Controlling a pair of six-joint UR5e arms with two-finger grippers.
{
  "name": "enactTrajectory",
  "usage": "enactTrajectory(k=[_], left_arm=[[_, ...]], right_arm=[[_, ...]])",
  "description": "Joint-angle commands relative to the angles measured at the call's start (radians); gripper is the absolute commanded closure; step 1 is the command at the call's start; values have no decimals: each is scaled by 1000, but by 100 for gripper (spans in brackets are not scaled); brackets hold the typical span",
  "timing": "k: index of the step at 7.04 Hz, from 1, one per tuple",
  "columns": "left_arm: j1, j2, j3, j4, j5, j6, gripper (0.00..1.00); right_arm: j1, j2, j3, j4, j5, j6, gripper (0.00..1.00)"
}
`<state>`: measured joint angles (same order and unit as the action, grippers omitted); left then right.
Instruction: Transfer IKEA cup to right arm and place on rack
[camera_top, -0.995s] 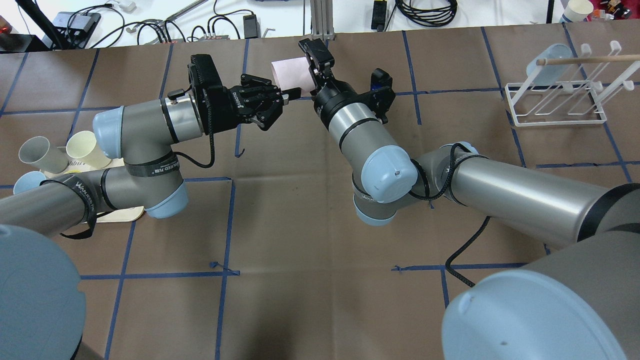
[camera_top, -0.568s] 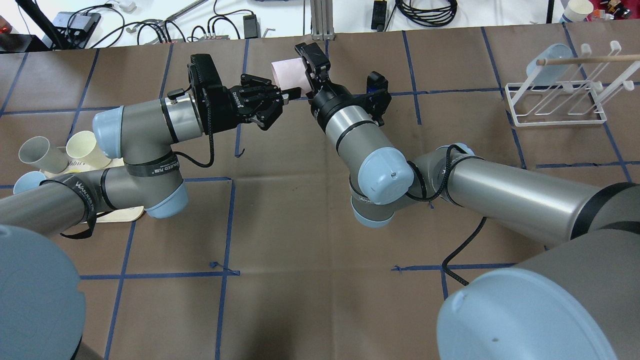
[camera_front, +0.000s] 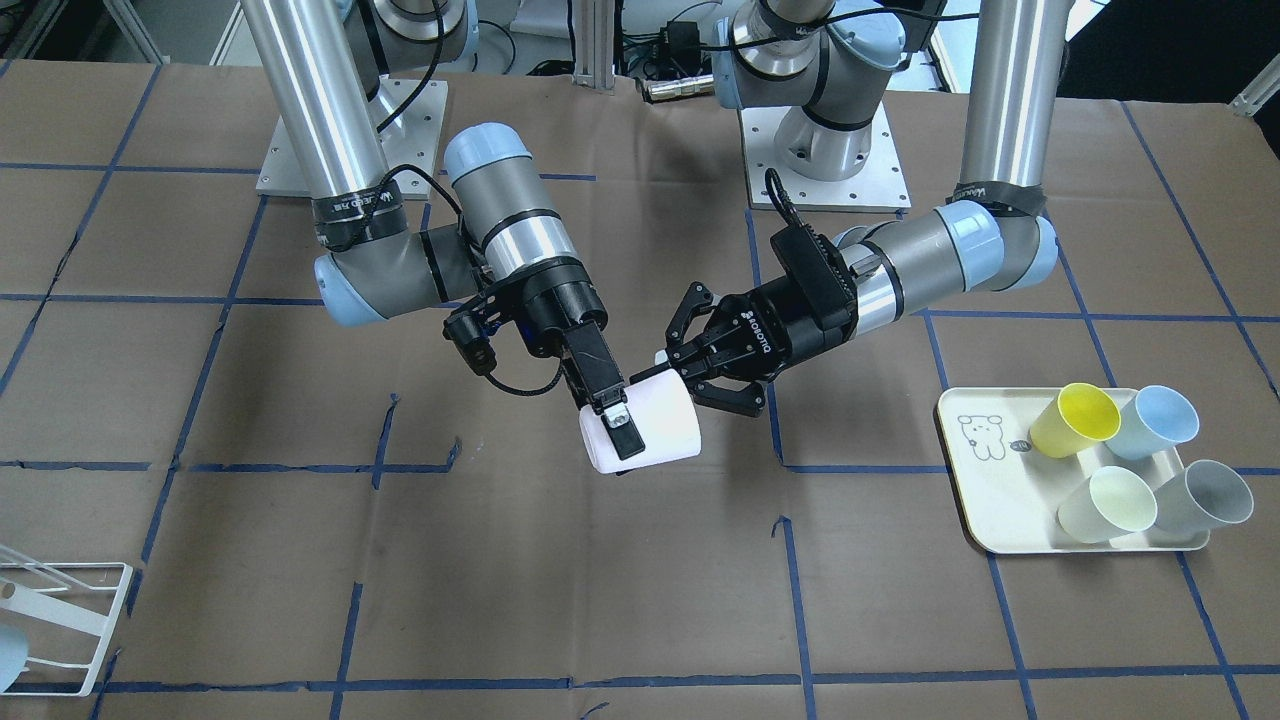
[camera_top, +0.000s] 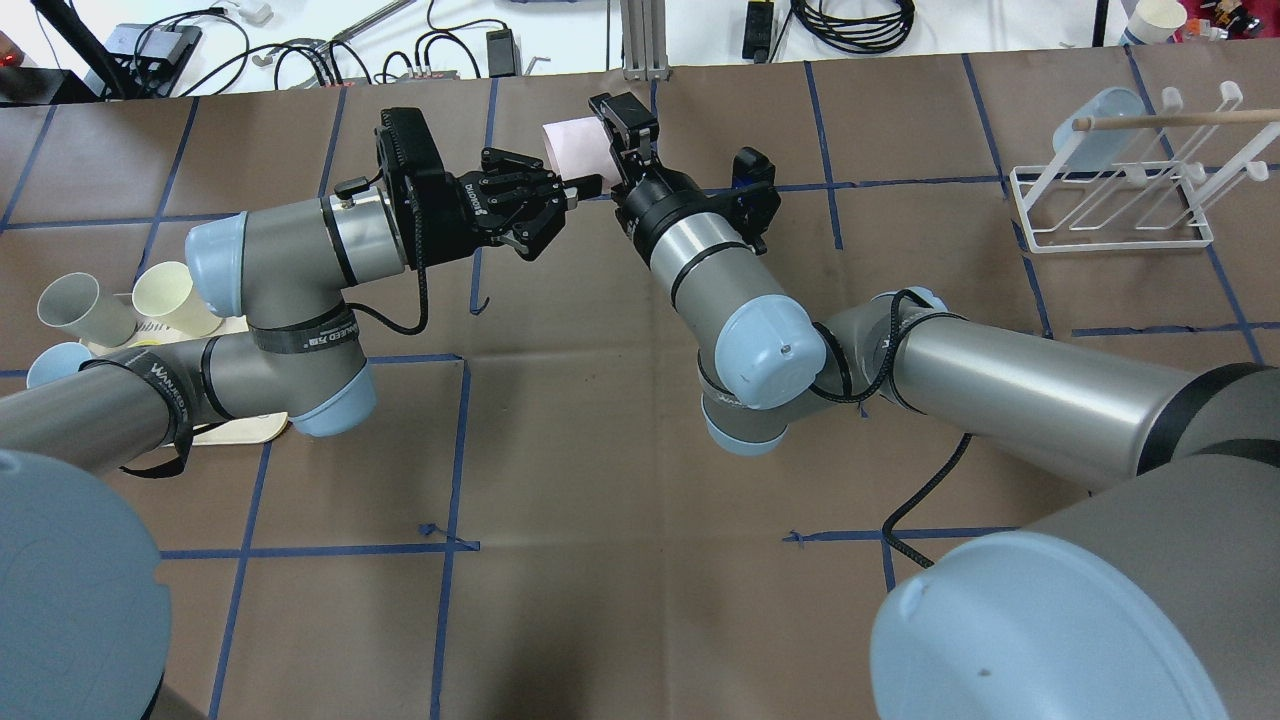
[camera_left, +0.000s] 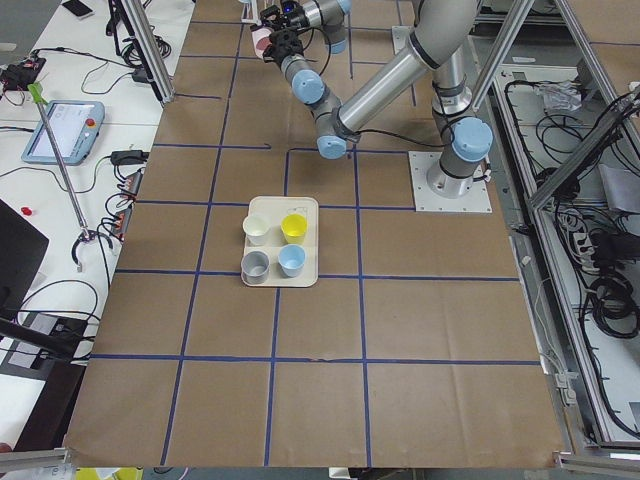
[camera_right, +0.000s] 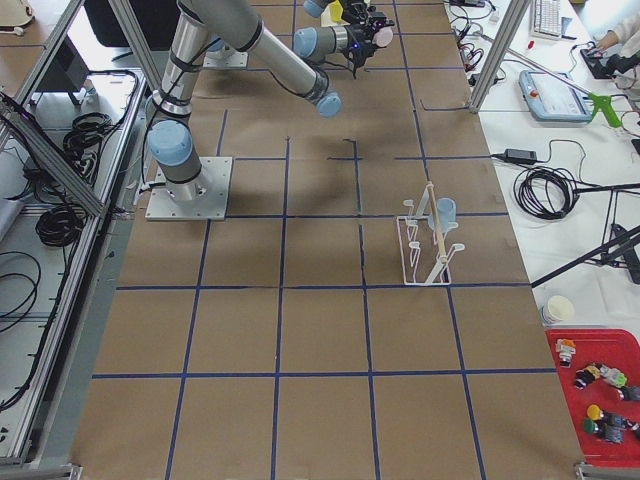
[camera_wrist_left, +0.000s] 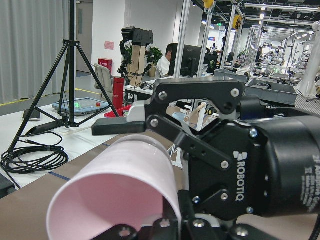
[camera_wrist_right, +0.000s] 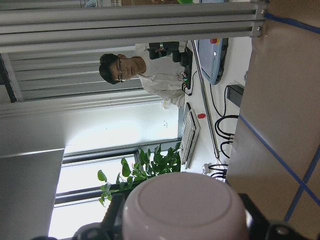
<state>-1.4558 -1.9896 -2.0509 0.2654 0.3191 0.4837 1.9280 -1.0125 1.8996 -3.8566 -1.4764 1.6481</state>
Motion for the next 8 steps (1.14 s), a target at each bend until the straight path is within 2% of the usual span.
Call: enactTrajectory(k=[1,2,3,4,5,7,8], left_arm=[[0,2,-2,0,0,-7,94],[0,9,0,1,2,-39,77],[0,17,2,6,2,-56,30],[2,18,5,8,2,-89,10],[2,25,9,8,2,-129,2],[12,46,12,2,81,-166,1],[31,49,9,3,98,-181,1]], right_arm=[[-1,0,-7,0,2,-1,42],[-1,0,-14,0,2,-2,44],[-1,0,-16,0,2,-2,44],[-1,-1,-16,0,2,-2,44],[-1,-1,-16,0,2,-2,44],[-4,-1,-16,11,8,-8,48],[-12,-8,-17,23,28,-16,53]])
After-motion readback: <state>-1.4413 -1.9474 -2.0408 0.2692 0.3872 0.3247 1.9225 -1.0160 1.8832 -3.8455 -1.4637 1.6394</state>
